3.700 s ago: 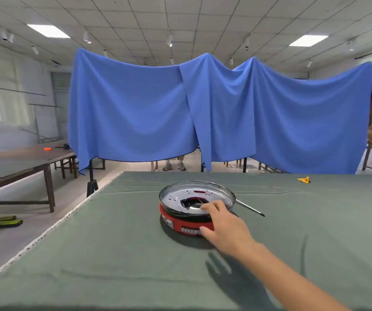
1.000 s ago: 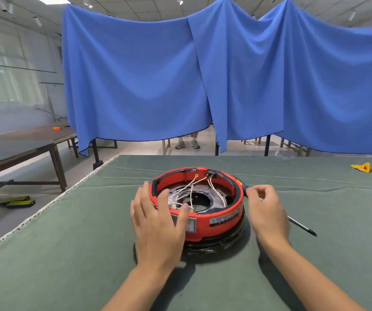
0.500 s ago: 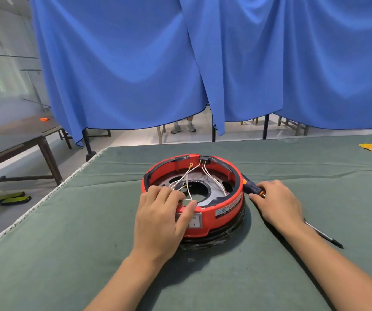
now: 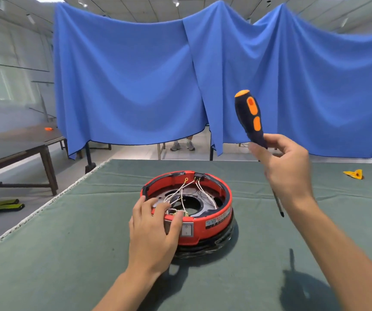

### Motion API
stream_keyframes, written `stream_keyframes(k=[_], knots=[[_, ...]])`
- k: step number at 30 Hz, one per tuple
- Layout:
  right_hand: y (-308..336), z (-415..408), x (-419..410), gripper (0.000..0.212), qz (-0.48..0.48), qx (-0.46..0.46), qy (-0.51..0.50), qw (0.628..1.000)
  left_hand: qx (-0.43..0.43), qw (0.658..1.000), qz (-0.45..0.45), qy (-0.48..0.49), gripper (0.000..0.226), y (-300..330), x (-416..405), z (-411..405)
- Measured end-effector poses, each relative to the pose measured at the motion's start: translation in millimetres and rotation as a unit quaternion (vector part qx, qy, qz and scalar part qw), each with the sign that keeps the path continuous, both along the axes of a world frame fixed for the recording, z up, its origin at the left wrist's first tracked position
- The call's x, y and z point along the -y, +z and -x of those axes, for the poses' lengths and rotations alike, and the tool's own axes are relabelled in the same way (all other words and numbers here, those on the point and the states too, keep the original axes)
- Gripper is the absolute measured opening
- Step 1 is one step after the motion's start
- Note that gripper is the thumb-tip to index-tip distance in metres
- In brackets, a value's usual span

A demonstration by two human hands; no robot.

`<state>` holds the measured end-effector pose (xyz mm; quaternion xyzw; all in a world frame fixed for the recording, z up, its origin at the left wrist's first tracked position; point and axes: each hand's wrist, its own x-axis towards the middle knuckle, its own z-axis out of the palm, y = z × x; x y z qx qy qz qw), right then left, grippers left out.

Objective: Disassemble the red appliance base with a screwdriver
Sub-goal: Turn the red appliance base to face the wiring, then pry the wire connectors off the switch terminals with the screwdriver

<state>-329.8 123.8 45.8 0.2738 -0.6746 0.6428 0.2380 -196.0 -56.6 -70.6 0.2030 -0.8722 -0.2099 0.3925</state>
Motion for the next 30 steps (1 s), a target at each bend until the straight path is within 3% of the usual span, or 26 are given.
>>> stream_keyframes(k=[6,11,12,14,16,18,21,24,26,28,30], knots=[[24,-25,4,0.011,0.067,0.014,0.121,0.99,-0.058,0.995,-0.078,-0.037,0.051,-1,3,10],[12,-19,20,0.028,0.095,0.103,0.215,0.966,-0.066,0.987,-0.14,-0.033,0.018,10,8,20],[8,-17,23,0.026,0.081,0.114,0.215,0.967,-0.051,0.991,-0.121,0.018,0.022,13,6,22],[2,-13,28,0.02,0.069,0.124,0.2,0.969,0.023,0.986,-0.123,0.111,0.056,22,-3,26],[-4,-9,32,0.019,0.066,0.128,0.18,0.973,0.097,0.965,-0.214,0.121,0.084,34,-9,29],[-7,-8,33,0.018,0.061,0.128,0.172,0.975,0.142,0.939,-0.298,0.095,0.088,46,-8,31],[-8,-7,33,0.018,0.065,0.125,0.175,0.974,0.181,0.928,-0.32,0.064,0.08,55,1,36],[-9,-7,31,0.019,0.094,0.139,0.199,0.966,0.147,0.924,-0.354,-0.016,0.077,53,10,31],[-10,-7,28,0.017,0.105,0.147,0.2,0.963,0.095,0.914,-0.386,-0.086,0.06,53,21,21],[-11,-5,25,0.013,0.113,0.147,0.195,0.963,0.104,0.898,-0.399,-0.15,0.053,57,41,12],[-9,-4,22,0.011,0.124,0.15,0.206,0.959,0.127,0.868,-0.427,-0.218,0.06,63,64,1]])
